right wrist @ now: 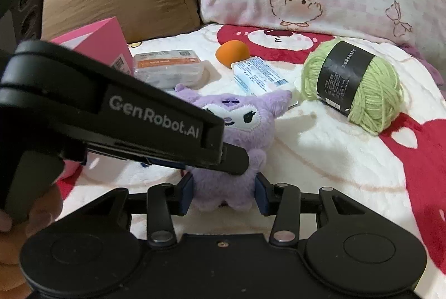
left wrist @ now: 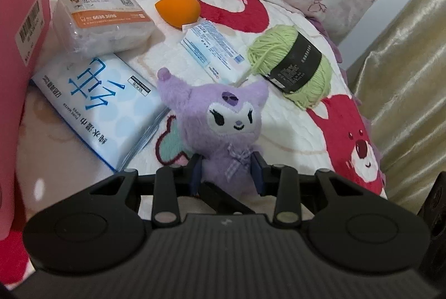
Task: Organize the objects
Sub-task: 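Lift the purple plush doll with the left tool and carry it over the pink box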
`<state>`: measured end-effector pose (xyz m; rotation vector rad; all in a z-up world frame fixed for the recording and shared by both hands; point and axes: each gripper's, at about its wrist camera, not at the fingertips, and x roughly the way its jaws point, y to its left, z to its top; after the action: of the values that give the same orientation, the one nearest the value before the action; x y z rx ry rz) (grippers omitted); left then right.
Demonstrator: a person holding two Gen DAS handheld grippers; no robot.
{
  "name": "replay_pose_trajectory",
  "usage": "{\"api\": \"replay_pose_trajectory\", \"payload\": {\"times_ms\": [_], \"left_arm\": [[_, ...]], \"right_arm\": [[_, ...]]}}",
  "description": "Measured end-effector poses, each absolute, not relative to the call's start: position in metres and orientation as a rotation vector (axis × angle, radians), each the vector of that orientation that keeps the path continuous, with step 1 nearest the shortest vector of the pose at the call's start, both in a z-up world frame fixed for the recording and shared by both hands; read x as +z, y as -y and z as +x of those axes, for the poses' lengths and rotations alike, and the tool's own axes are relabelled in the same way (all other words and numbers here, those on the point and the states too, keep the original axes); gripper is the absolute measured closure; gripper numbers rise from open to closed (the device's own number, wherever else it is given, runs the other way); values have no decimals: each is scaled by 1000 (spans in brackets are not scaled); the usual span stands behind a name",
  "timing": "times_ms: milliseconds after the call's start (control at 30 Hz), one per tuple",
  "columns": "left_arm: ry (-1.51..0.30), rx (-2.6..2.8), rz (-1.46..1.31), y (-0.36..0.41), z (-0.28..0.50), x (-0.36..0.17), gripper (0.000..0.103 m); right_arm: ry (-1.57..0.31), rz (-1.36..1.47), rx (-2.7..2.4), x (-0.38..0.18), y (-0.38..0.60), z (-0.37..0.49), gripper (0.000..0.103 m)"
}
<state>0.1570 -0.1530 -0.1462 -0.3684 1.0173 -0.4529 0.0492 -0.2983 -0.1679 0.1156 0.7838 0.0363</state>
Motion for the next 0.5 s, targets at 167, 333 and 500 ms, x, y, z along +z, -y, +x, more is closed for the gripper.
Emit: {"api": "replay_pose_trajectory", "payload": {"times_ms": [167, 333, 500], "left_arm": [[-1027, -454, -330, 151, 142, -134, 68], [-1045, -480, -354, 145, 131, -125, 68], [-1052, -473, -312, 144, 118, -110, 68]], "right_arm": [[-817, 111, 52, -157, 292, 41, 54], [-828, 118, 36, -147, 287, 28, 54], [-829, 165, 21, -137, 282, 18, 54]]}}
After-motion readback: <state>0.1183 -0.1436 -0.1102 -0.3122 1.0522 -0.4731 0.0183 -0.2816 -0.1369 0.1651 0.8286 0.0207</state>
